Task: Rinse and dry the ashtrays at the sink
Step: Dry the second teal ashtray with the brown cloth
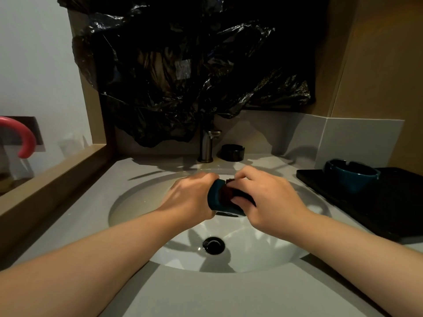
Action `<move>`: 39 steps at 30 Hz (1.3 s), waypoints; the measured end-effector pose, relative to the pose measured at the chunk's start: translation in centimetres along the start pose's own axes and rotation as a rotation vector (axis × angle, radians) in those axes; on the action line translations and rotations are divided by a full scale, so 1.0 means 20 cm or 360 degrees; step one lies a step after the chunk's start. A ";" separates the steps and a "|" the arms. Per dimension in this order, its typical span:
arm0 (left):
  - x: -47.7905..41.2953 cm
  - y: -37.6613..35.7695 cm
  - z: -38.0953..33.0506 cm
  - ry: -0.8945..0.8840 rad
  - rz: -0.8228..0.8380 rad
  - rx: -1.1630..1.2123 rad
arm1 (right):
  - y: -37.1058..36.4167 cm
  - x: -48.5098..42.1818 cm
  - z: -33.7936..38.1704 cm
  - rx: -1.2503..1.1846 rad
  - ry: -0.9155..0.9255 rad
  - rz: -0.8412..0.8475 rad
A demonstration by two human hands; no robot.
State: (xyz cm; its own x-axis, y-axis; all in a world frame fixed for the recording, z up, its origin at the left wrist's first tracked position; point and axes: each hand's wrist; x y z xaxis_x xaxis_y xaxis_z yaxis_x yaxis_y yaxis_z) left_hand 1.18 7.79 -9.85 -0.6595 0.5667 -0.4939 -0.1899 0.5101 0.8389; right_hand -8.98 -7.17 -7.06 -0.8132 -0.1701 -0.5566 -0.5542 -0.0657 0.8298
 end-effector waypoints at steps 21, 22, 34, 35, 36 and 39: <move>-0.01 0.01 0.01 0.0110 -0.0069 -0.0041 | -0.01 0.00 0.00 0.0009 0.0019 -0.0013; -0.01 0.01 0.01 0.0138 -0.0080 -0.0002 | -0.01 -0.01 -0.02 -0.0020 -0.0048 -0.0081; 0.00 0.02 -0.04 0.0351 -0.0163 0.0256 | -0.07 0.00 -0.04 -0.0148 -0.0011 -0.0539; 0.00 0.03 -0.04 0.0348 -0.0171 0.0279 | -0.07 0.00 -0.07 -0.0184 -0.0146 -0.0565; 0.00 0.03 -0.04 0.0333 -0.0179 0.0290 | -0.07 0.00 -0.10 -0.0221 -0.0267 -0.0567; 0.02 0.05 -0.07 0.0257 -0.0191 0.0251 | -0.07 0.00 -0.08 -0.0260 -0.0315 -0.0623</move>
State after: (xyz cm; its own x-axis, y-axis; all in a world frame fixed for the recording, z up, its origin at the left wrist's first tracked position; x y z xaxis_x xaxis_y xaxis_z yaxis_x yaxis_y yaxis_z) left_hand -0.23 7.66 -8.88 -0.7492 0.3917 -0.5341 -0.1665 0.6691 0.7243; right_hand -7.90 -8.60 -8.21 -0.5754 0.0881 -0.8131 -0.8039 -0.2441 0.5424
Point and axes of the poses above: each hand's wrist, its own x-axis away from the middle knuckle, its own y-axis out of the back of the hand, z = x × y, and after that the axes turned 3 degrees about -z, right-handed
